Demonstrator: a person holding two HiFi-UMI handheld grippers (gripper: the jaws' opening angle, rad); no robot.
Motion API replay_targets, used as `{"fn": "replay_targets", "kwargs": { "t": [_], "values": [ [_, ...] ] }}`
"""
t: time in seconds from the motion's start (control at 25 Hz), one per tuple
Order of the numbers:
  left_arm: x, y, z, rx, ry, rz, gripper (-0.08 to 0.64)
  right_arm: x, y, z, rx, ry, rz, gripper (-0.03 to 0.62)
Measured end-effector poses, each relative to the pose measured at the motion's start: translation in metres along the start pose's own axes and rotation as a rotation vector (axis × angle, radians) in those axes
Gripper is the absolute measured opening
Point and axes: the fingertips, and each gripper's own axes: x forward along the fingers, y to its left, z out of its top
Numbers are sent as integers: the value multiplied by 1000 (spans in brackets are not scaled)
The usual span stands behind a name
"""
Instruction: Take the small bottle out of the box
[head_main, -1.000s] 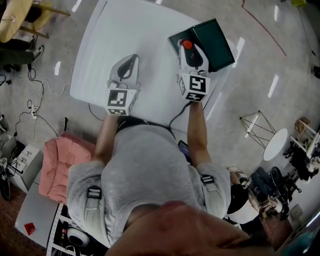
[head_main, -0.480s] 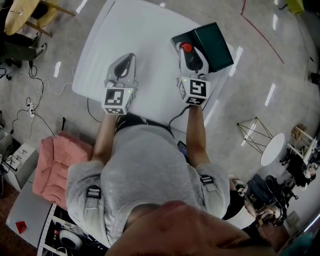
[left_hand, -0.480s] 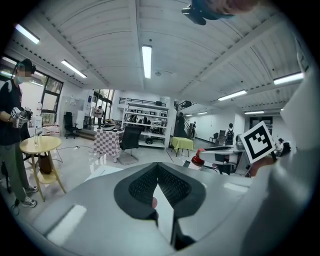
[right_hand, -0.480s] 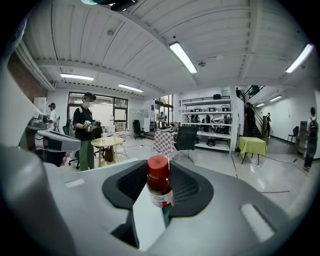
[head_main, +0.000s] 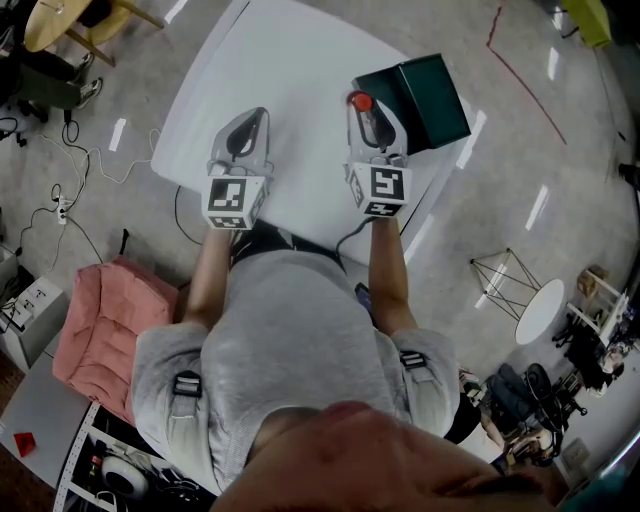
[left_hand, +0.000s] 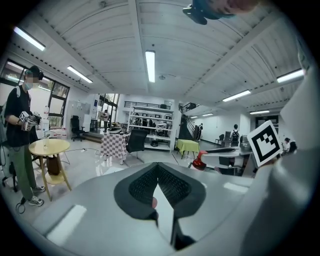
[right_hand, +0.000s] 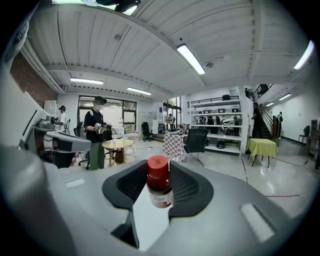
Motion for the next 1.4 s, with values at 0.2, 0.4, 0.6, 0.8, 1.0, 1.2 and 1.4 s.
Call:
{"fn": "replay_targets", "kwargs": {
  "t": [0.2,0.4,0.6,0.8,1.0,1.2,1.4],
  "values": [
    [-15,14,-1,-10,-2,47,12,3,20,2,-13,1,42,138],
    [-25,24,-2,-18,-7,74,12,9,38,2,-22,3,85,138],
    [-30,36,-4,-22,-6,102,12,21,54,-1,-27,12,126,138],
    [-35,49,-9,-29,-2,128,12,34,69,-3,-38,20,160,138],
    [-35,61,-11,-37,6,151,12,47,76,-4,-43,26,184,138],
    [-32,77,-18,-48,17,168,12,63,90,-10,-54,41,213,138],
    [-23,86,-22,-55,30,168,12,78,95,-16,-53,60,228,138]
  ]
}}
